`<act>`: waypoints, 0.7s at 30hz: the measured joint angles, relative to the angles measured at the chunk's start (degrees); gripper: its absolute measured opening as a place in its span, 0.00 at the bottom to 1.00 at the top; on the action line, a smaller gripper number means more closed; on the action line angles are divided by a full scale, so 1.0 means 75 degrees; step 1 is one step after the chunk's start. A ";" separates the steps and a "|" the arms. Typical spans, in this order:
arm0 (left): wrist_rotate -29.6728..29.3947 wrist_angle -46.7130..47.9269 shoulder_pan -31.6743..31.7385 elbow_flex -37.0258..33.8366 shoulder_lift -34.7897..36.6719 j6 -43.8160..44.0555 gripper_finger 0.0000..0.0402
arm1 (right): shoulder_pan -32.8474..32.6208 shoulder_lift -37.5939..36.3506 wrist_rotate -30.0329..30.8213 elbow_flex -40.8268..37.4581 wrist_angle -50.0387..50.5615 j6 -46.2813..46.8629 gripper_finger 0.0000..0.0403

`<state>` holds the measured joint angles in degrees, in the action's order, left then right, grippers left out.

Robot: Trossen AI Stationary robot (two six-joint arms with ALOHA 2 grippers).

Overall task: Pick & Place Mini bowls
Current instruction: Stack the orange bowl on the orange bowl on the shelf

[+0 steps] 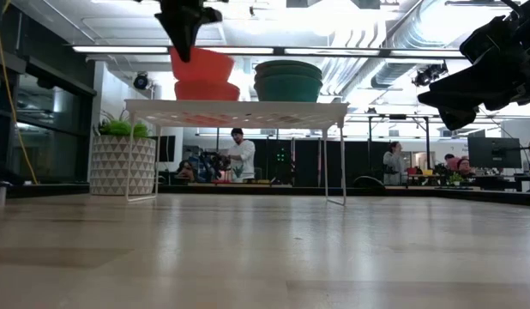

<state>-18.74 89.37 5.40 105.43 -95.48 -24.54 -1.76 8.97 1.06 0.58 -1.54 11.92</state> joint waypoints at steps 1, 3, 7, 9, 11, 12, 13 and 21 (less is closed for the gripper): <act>0.0013 -0.0136 -0.0004 -0.0056 0.0059 -0.0010 0.00 | 0.0000 0.0000 0.0000 -0.0003 0.0000 0.0000 0.30; 0.0007 -0.0157 -0.0004 -0.0212 0.0186 0.0020 0.00 | 0.0001 0.0000 -0.0001 -0.0003 0.0000 -0.0001 0.30; -0.0122 -0.0474 -0.0019 -0.0394 0.0300 0.0055 0.00 | 0.0003 0.0001 -0.0002 -0.0003 0.0000 0.0000 0.30; -0.0118 -0.0459 -0.0019 -0.0459 0.0352 0.0087 0.00 | 0.0000 0.0003 -0.0001 0.0000 0.0000 -0.0001 0.30; -0.0122 -0.0534 -0.0021 -0.0487 0.0410 0.0105 0.00 | 0.0000 0.0003 -0.0003 -0.0002 0.0000 0.0000 0.30; -0.0119 -0.0559 -0.0021 -0.0520 0.0426 0.0107 0.00 | 0.0003 0.0003 -0.0003 -0.0003 0.0000 -0.0002 0.30; -0.0117 -0.0560 -0.0021 -0.0567 0.0425 0.0107 0.00 | 0.0000 0.0003 -0.0003 -0.0003 0.0000 0.0000 0.30; -0.0020 -0.0808 -0.0021 -0.0904 0.0397 0.0110 0.00 | 0.0003 0.0000 -0.0003 0.0000 0.0000 0.0000 0.30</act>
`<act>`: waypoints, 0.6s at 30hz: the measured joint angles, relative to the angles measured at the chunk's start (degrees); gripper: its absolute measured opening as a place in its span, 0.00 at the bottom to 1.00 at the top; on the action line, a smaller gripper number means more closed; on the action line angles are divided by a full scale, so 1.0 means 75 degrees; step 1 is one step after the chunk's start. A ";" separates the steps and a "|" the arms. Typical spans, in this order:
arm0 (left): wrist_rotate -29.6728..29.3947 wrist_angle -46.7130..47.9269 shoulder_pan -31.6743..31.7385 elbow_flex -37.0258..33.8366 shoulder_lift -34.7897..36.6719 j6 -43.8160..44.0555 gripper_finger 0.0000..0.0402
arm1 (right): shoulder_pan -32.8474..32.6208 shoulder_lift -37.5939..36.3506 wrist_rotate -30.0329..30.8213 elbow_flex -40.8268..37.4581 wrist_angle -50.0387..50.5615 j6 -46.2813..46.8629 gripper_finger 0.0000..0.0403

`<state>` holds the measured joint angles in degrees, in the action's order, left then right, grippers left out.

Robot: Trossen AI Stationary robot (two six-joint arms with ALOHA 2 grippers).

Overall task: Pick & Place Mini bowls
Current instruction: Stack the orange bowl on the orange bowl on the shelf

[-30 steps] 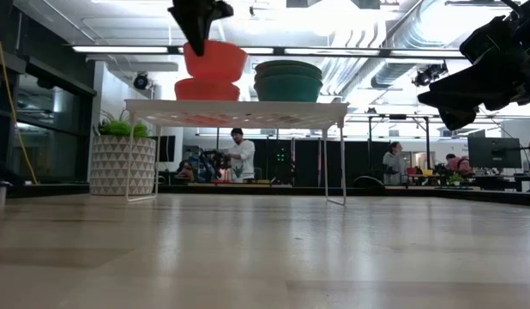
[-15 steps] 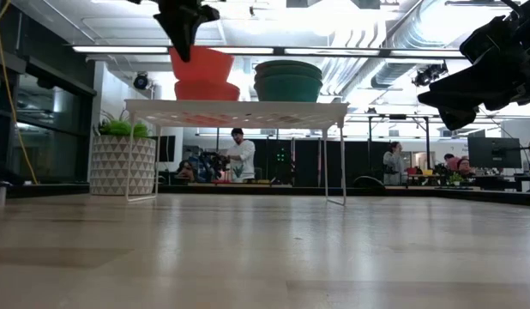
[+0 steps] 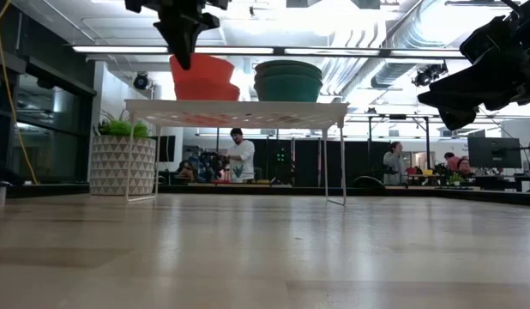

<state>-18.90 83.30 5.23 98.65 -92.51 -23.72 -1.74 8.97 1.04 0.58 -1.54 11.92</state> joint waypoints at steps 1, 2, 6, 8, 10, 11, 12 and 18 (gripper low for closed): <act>-0.0047 -0.0014 0.0000 -0.0002 0.0000 -0.0001 0.00 | 0.0000 0.0003 0.0000 0.0000 0.0000 0.0000 0.30; -0.0070 -0.0051 0.0000 -0.0001 0.0000 0.0002 0.00 | -0.0003 0.0003 0.0003 -0.0002 0.0000 0.0000 0.30; 0.0046 -0.0302 0.0001 0.0001 0.0000 0.0002 0.00 | -0.0001 0.0002 0.0000 -0.0001 0.0000 0.0000 0.30; 0.0043 -0.0308 0.0000 0.0001 0.0000 0.0002 0.00 | -0.0003 0.0000 0.0000 -0.0003 0.0000 0.0000 0.30; 0.0044 -0.0308 0.0000 0.0001 0.0000 0.0002 0.00 | -0.0003 0.0001 0.0000 -0.0001 0.0000 0.0000 0.30; 0.0047 -0.0319 0.0001 0.0001 0.0000 0.0002 0.00 | 0.0000 0.0000 0.0003 -0.0001 0.0000 0.0000 0.30; 0.0044 -0.0343 0.0001 0.0001 0.0000 0.0002 0.00 | -0.0003 0.0001 0.0000 0.0000 0.0000 0.0000 0.30; 0.0041 -0.0357 0.0000 -0.0011 -0.0319 -0.0006 0.00 | -0.0001 0.0003 0.0002 0.0000 0.0000 0.0000 0.30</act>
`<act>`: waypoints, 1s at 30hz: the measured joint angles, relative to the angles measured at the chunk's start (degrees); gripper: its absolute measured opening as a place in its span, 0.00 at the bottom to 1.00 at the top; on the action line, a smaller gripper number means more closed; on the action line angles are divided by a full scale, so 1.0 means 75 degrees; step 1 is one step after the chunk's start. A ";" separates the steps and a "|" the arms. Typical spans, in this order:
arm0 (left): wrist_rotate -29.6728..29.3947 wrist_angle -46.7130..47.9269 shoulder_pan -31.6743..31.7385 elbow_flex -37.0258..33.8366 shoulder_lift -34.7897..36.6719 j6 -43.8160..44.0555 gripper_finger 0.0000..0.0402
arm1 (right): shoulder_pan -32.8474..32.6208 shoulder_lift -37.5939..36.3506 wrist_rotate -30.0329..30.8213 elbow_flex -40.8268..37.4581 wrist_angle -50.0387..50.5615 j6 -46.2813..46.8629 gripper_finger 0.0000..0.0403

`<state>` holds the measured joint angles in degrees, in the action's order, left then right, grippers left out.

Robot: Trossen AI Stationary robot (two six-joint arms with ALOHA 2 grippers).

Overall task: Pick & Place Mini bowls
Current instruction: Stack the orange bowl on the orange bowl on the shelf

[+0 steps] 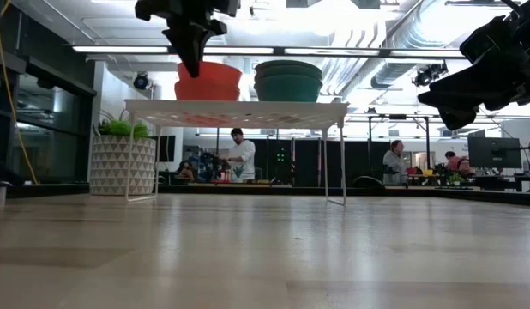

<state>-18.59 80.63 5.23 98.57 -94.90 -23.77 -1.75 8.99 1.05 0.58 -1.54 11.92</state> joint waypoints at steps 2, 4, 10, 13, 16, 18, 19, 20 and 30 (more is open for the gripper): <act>-0.0027 -0.0054 0.0000 0.0014 -0.0030 -0.0026 0.00 | 0.0000 0.0000 -0.0002 -0.0002 0.0000 0.0000 0.30; -0.0033 -0.0063 0.0000 0.0009 -0.0064 -0.0029 0.00 | 0.0001 0.0000 -0.0002 -0.0001 0.0000 0.0000 0.30; 0.0146 -0.0147 0.0000 0.0011 -0.0054 0.0003 0.00 | -0.0001 -0.0003 0.0001 0.0000 0.0000 0.0000 0.30; 0.0159 -0.0148 0.0003 0.0009 -0.0054 0.0038 0.00 | 0.0001 -0.0003 -0.0001 0.0000 0.0000 0.0000 0.30; 0.0170 -0.0265 0.0003 -0.0138 -0.0051 0.0099 0.00 | -0.0001 -0.0003 -0.0002 -0.0001 0.0000 0.0000 0.30; 0.0225 -0.0388 0.0006 -0.0286 -0.0051 0.0150 0.00 | 0.0001 -0.0003 -0.0002 -0.0002 0.0000 0.0000 0.30; 0.0264 -0.0443 0.0009 -0.0341 -0.0051 0.0154 0.00 | 0.0001 -0.0003 -0.0002 -0.0002 0.0000 -0.0001 0.30; 0.0277 -0.0461 0.0009 -0.0377 -0.0047 0.0181 0.00 | 0.0001 -0.0003 -0.0001 -0.0001 0.0000 0.0000 0.30; 0.0316 -0.0645 0.0006 -0.0446 -0.0039 0.0210 0.00 | 0.0000 -0.0003 0.0000 0.0000 0.0000 0.0000 0.30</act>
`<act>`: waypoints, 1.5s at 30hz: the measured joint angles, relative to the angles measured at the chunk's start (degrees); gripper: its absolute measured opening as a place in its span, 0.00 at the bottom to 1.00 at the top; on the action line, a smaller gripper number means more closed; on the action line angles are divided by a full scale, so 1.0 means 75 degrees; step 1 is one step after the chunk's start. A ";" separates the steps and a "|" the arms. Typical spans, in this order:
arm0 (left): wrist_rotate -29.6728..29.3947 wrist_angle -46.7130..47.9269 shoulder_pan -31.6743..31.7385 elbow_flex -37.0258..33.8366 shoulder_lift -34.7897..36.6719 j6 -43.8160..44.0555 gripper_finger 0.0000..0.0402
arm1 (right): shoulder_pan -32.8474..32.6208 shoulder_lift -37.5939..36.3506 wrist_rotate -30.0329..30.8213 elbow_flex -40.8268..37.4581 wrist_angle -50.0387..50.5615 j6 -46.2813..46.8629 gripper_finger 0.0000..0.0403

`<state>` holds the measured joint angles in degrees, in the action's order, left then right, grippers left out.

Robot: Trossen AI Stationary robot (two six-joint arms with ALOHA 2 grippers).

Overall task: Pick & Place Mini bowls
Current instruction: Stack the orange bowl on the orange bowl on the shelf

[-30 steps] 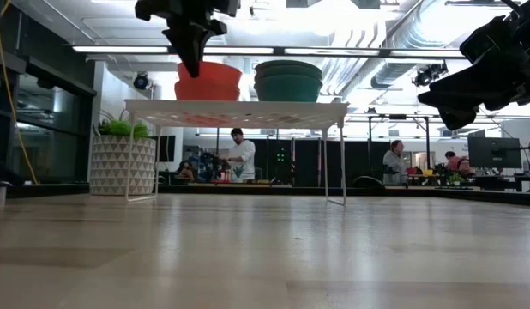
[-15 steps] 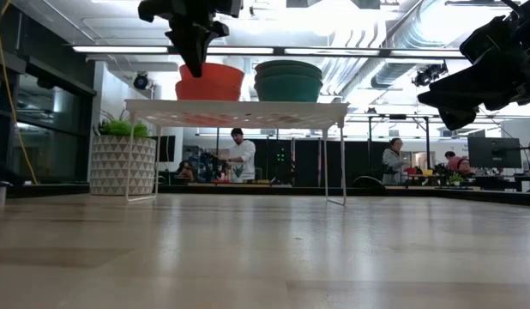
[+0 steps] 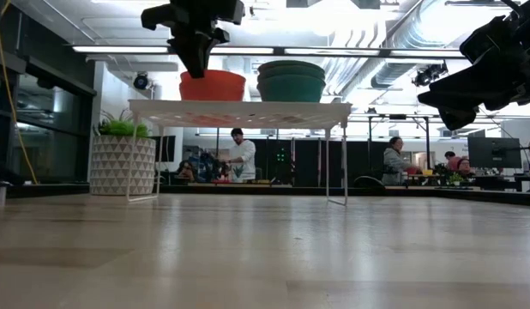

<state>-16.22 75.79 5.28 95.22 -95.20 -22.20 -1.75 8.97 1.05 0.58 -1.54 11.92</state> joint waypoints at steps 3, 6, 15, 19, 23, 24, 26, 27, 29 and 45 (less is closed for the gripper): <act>0.0008 0.0005 0.0002 0.0000 0.0000 0.0000 0.03 | -0.0001 0.0000 -0.0001 0.0000 0.0000 -0.0001 0.30; -0.0093 0.0014 -0.0001 -0.0007 0.0030 -0.0003 0.07 | 0.0000 0.0000 -0.0001 0.0000 0.0000 -0.0002 0.30; -0.0228 0.0110 -0.0001 0.0160 0.0289 -0.0064 0.11 | -0.0001 0.0003 0.0001 -0.0002 0.0000 0.0000 0.30; -0.0250 0.0153 -0.0001 0.0160 0.0286 -0.0216 0.14 | 0.0001 0.0003 -0.0001 -0.0003 0.0000 0.0000 0.30; -0.0265 0.0145 -0.0001 0.0160 0.0286 -0.0396 0.22 | -0.0002 0.0003 -0.0001 0.0000 0.0000 -0.0003 0.30; -0.0301 0.0145 -0.0001 0.0160 0.0286 -0.0408 0.24 | -0.0002 0.0003 0.0001 -0.0002 0.0000 0.0000 0.30; -0.0315 0.0142 -0.0001 0.0160 0.0286 -0.0475 0.29 | -0.0002 0.0003 -0.0001 -0.0002 0.0000 -0.0001 0.30; -0.0319 0.0136 0.0002 0.0160 0.0286 -0.0558 0.31 | -0.0002 0.0003 0.0000 0.0000 0.0000 0.0000 0.30; -0.0350 0.0134 -0.0001 0.0160 0.0286 -0.0620 0.35 | -0.0002 0.0003 -0.0001 -0.0003 0.0000 -0.0003 0.30; -0.0513 0.0232 -0.0001 0.0180 0.0718 -0.0683 0.39 | 0.0001 0.0003 0.0001 -0.0001 0.0000 -0.0001 0.30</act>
<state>-20.07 77.53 5.28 96.57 -89.81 -27.32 -1.74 8.99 1.06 0.57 -1.54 11.92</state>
